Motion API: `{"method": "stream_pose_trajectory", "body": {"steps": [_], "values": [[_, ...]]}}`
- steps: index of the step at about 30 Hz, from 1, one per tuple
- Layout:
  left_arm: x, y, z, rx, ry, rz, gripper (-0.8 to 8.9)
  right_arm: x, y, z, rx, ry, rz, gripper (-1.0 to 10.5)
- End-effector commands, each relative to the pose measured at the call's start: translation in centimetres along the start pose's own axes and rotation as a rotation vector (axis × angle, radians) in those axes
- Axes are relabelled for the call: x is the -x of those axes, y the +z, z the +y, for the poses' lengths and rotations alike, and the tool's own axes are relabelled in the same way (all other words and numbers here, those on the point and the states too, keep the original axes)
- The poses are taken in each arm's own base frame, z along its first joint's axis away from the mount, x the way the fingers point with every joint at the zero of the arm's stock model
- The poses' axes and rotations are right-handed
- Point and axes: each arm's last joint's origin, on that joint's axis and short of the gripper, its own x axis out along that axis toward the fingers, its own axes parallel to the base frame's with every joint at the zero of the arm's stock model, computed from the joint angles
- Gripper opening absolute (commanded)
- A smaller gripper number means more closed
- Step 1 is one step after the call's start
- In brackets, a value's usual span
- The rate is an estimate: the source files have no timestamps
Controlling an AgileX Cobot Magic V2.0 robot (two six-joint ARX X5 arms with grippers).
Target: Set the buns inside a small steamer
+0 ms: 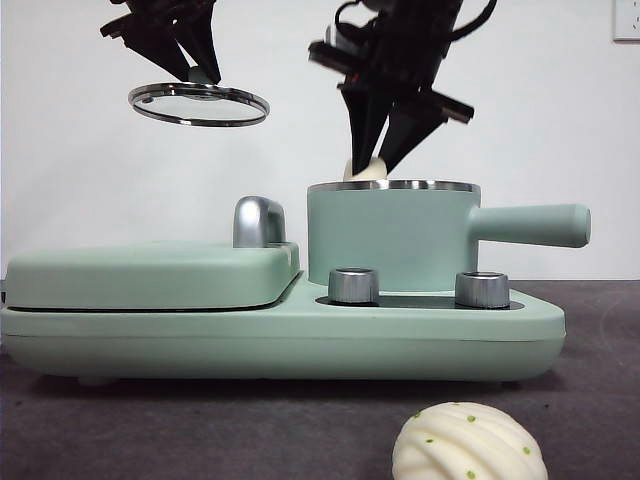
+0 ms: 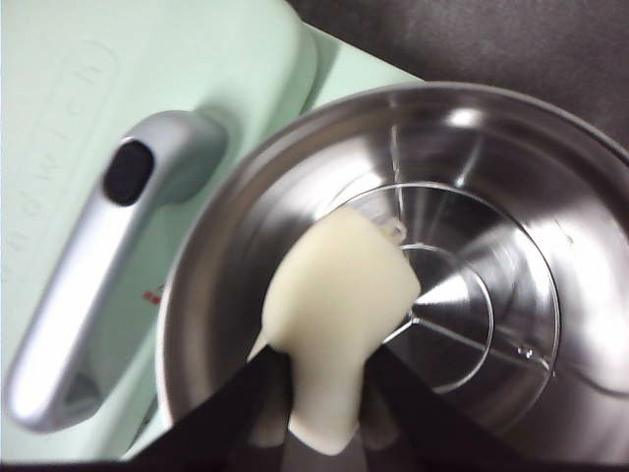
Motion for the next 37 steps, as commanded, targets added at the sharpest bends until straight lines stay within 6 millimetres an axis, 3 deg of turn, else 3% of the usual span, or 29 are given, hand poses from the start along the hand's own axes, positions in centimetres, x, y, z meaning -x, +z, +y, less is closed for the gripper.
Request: {"method": "stream_pose_trajectory", "body": {"steps": [1,12,22,37], "values": [[0.8,0.9,-0.1,-0.006,0.003,-0.06,1.18,-1.4,0.6,0.0,0.026,-0.005,0.006,0.8],[0.8,0.9,0.2,-0.002,0.008,-0.061,1.18,-3.5,0.7,-0.5,0.017,-0.044,0.057,1.0],[0.9,0.8,0.6,0.004,0.016,-0.061,1.18,-3.6,0.7,-0.5,0.017,-0.039,0.057,4.5],[0.9,0.8,0.7,0.007,0.018,-0.059,1.18,-1.6,1.6,0.0,0.028,-0.039,-0.022,4.6]]}}
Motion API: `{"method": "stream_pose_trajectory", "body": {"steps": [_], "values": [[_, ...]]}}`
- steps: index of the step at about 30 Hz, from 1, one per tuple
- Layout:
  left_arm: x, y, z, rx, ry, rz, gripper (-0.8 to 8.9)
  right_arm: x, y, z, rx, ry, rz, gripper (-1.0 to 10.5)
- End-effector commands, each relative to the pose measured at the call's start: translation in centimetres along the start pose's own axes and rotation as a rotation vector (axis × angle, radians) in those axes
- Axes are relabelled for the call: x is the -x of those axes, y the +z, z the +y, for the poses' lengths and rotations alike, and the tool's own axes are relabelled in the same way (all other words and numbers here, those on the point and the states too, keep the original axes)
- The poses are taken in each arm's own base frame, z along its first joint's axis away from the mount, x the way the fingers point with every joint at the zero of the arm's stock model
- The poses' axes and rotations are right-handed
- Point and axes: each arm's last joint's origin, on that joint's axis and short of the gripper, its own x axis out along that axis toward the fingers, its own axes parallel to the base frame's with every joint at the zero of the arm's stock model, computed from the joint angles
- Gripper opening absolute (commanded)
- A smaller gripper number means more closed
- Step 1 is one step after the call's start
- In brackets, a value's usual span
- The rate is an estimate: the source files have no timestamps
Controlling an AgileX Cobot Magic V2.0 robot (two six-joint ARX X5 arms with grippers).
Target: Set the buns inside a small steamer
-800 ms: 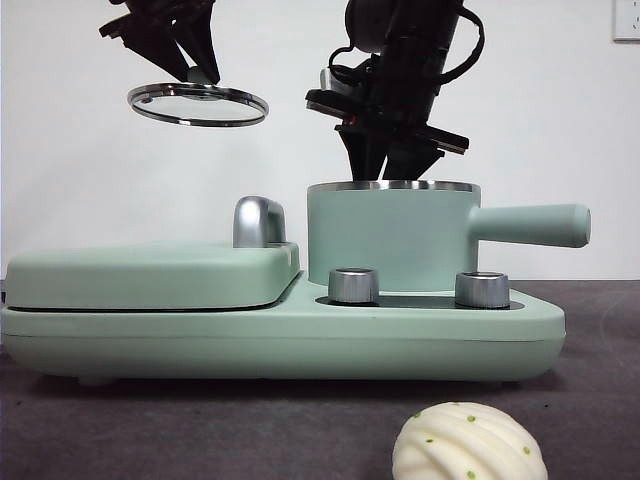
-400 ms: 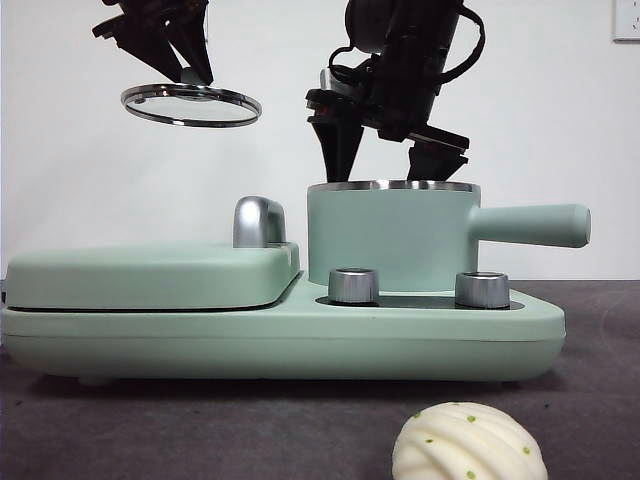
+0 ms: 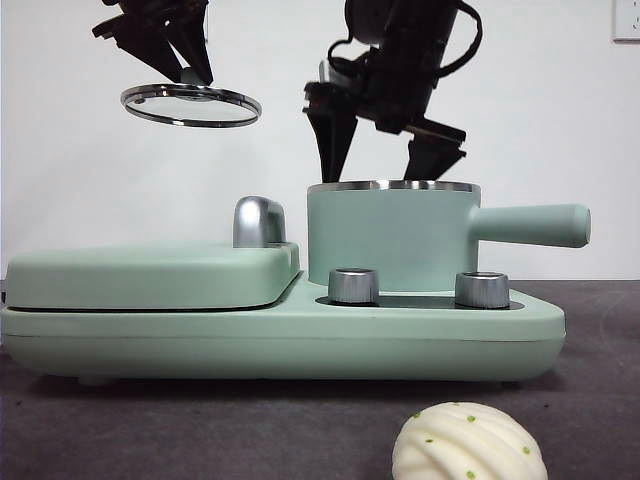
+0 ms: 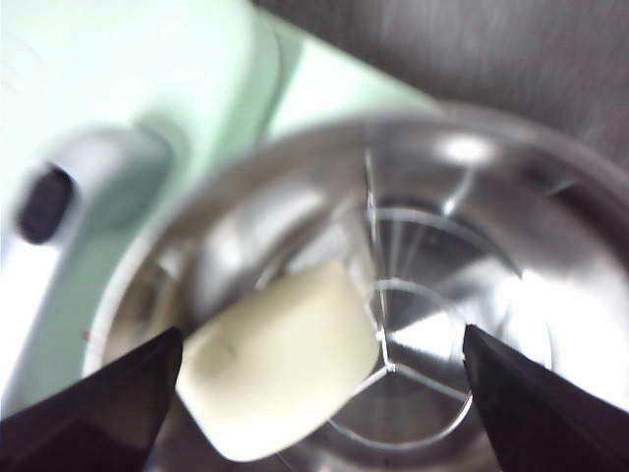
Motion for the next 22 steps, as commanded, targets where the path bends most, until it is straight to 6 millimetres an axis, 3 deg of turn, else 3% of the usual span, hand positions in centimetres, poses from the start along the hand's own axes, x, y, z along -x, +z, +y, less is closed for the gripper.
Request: {"method": "stream_pose_trajectory", "body": {"steps": [1,11,17,22], "values": [[0.8,0.9,-0.1,-0.004,0.003,-0.058,1.18,0.8,0.8,0.4,0.017,-0.005,-0.045,4.6],[0.8,0.9,-0.1,-0.003,0.002,-0.053,1.18,5.0,1.1,1.0,0.025,-0.06,-0.049,4.6],[0.8,0.9,-0.1,0.0,0.002,-0.053,1.18,8.1,-0.6,1.1,0.033,-0.106,0.005,4.6],[0.7,0.9,-0.1,0.004,0.002,-0.052,1.18,11.7,-2.4,1.4,0.041,-0.119,-0.058,4.6]]}}
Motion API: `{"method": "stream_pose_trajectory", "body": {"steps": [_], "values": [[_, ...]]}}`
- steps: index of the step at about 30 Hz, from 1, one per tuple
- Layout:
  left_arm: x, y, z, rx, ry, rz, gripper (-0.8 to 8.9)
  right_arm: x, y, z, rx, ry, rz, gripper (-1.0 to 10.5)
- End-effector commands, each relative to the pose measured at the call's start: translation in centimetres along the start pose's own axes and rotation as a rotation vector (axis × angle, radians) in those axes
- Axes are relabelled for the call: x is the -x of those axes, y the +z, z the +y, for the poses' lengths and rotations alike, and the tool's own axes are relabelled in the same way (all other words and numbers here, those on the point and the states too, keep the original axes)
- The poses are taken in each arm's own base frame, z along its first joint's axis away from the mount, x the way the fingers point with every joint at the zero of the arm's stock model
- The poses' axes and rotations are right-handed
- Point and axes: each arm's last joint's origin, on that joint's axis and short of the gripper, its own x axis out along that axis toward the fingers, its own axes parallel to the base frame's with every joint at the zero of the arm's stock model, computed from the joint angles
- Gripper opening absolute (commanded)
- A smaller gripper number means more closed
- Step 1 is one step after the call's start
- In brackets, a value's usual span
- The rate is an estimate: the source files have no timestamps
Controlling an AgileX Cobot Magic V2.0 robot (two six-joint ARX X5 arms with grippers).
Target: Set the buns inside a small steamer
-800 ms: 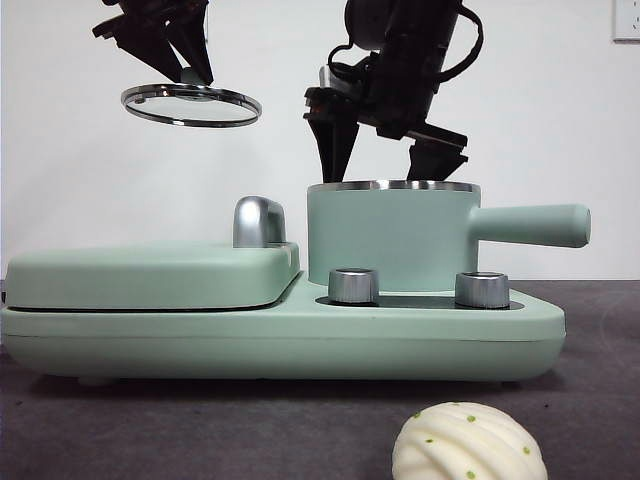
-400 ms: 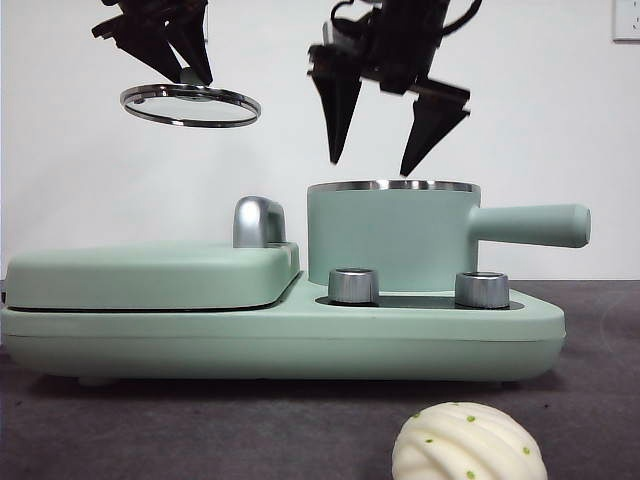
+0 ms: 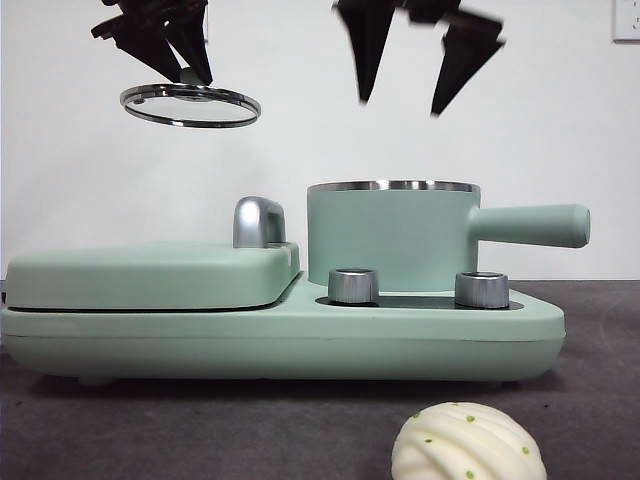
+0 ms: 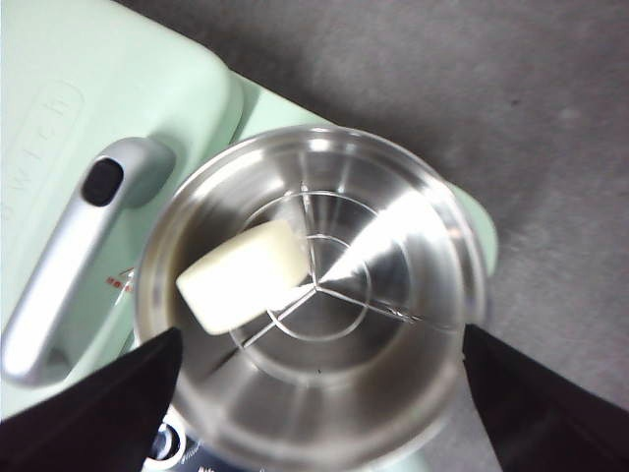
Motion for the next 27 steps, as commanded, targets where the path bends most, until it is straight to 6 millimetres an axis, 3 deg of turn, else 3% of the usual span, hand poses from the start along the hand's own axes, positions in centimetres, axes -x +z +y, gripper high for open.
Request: {"method": "stream_pose_trajectory", "body": {"steps": [1,7,13,16,20,27], "values": [[0.7,0.9,-0.1,-0.007,0.001,-0.054,1.18,2.8,-1.7,0.2,0.014,0.001,0.022,4.6],[0.7,0.9,-0.2,-0.004,0.0,-0.055,1.18,6.9,-7.6,1.2,0.044,0.025,0.018,4.6],[0.7,0.9,-0.2,0.008,0.0,-0.059,1.18,7.7,-14.5,2.9,0.107,0.09,-0.015,4.6],[0.7,0.9,-0.2,0.014,0.0,-0.058,1.18,6.5,-17.8,3.9,0.086,0.139,-0.038,4.6],[0.7,0.9,-0.2,0.017,0.0,-0.059,1.18,3.2,-21.9,5.4,0.059,0.191,0.004,4.6],[0.7,1.0,-0.4,0.014,-0.005,-0.058,1.18,-3.1,-25.9,8.3,0.097,0.224,0.028,4.6]]}}
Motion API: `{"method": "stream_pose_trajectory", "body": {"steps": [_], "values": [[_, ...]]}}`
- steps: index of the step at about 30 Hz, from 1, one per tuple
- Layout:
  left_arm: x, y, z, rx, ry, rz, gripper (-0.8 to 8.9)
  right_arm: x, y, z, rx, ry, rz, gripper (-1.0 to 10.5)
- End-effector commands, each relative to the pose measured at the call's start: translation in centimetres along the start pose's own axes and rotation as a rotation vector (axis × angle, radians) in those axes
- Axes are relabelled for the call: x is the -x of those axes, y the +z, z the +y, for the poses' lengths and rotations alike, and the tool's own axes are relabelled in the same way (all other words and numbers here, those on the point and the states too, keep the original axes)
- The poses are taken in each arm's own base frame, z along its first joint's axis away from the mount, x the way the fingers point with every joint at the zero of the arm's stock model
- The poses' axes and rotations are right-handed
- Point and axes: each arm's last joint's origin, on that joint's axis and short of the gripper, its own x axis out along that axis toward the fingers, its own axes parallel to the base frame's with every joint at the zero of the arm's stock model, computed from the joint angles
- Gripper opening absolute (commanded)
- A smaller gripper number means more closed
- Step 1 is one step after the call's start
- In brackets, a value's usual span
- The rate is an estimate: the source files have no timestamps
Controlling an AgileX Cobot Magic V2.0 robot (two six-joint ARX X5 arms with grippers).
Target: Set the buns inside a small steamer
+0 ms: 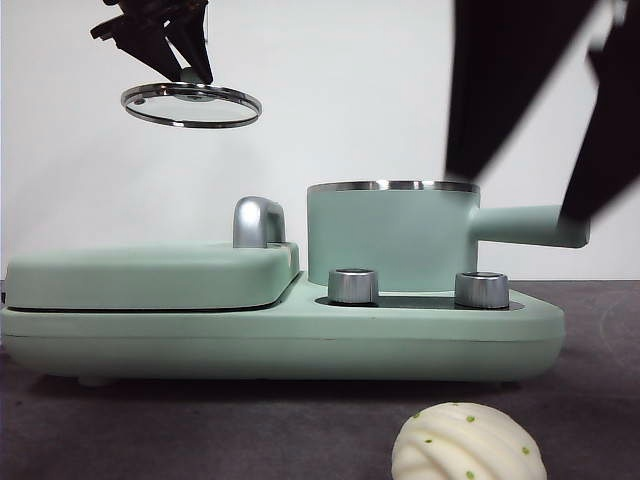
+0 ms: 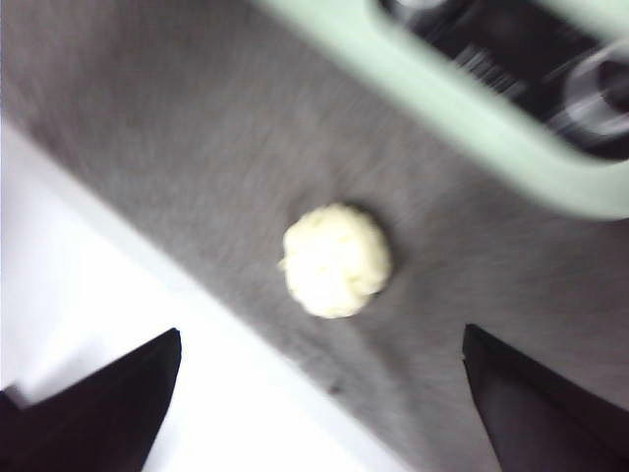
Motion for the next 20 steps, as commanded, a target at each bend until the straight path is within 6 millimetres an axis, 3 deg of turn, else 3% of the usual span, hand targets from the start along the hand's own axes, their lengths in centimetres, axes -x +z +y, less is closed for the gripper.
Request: {"method": "stream_pose_trajectory", "body": {"steps": [1,5,20], "values": [[0.7,0.9,-0.4,-0.012,-0.005,-0.057,1.18,-1.9,-0.4,1.0,-0.039,0.016,-0.05,4.6],[0.7,0.9,-0.4,-0.013,-0.006,-0.057,1.18,-4.2,-0.9,1.2,-0.033,-0.024,-0.043,4.6],[0.7,0.9,-0.4,-0.013,-0.006,-0.057,1.18,-9.4,-0.4,1.1,-0.044,-0.098,0.089,4.5]]}}
